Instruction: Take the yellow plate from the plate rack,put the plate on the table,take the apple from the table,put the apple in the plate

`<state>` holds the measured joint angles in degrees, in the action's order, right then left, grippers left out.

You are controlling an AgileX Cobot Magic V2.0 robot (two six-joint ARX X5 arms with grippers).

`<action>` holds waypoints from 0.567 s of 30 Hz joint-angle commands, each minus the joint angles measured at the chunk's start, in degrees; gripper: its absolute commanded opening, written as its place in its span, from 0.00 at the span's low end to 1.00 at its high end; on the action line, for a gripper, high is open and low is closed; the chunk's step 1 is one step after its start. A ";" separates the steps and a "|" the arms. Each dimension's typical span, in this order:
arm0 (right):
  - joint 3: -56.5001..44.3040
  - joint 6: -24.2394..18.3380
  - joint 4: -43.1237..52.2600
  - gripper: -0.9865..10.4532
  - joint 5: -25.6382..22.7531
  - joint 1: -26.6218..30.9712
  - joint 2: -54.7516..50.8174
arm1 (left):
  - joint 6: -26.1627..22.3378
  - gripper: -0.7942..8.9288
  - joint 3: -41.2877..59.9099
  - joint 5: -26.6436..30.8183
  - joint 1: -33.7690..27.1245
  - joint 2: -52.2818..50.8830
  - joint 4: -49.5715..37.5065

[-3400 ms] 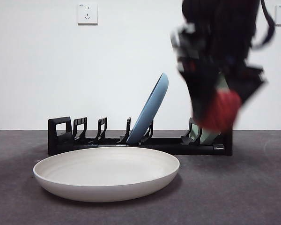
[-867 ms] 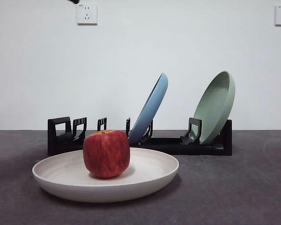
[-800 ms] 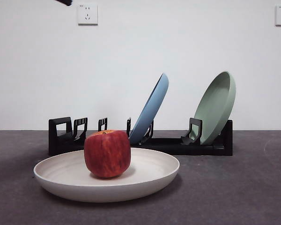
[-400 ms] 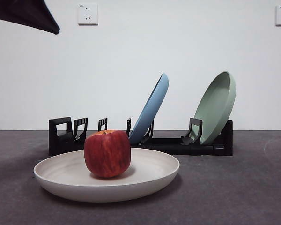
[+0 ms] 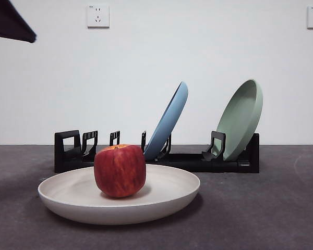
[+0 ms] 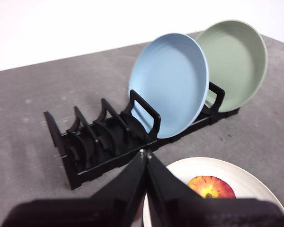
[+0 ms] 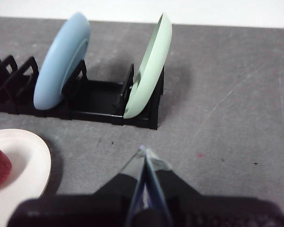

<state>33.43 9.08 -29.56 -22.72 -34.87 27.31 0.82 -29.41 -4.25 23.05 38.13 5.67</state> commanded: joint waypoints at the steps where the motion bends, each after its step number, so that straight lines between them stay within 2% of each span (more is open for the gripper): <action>1: -2.80 1.53 2.91 0.08 -0.22 -0.07 -0.39 | 1.09 0.07 2.43 2.10 0.26 -2.38 -0.50; 3: -4.70 1.57 4.87 0.08 -0.17 -0.07 -0.33 | 1.16 0.07 3.63 4.66 0.26 -3.82 -0.26; 7: -5.27 1.60 4.44 0.08 -0.22 -0.07 1.73 | 1.16 0.07 3.96 5.66 0.26 -4.57 -0.02; 8: -5.25 2.25 4.42 0.09 -0.09 -0.07 2.25 | 1.14 0.07 3.93 5.68 0.24 -4.57 0.00; 10: -5.25 7.17 4.42 0.09 -0.02 -0.07 2.84 | 1.11 0.08 3.93 5.64 0.26 -4.24 0.96; 11: -5.25 7.80 4.42 0.09 0.11 -0.07 3.08 | 1.11 0.08 3.93 5.66 0.24 -4.17 1.84; 17: -5.25 7.78 4.02 0.09 -0.13 -0.07 3.06 | 1.11 0.08 3.93 5.64 0.24 -4.15 3.39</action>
<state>28.69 16.10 -25.74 -22.68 -34.87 30.46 1.58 -25.80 1.17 23.09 34.02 9.21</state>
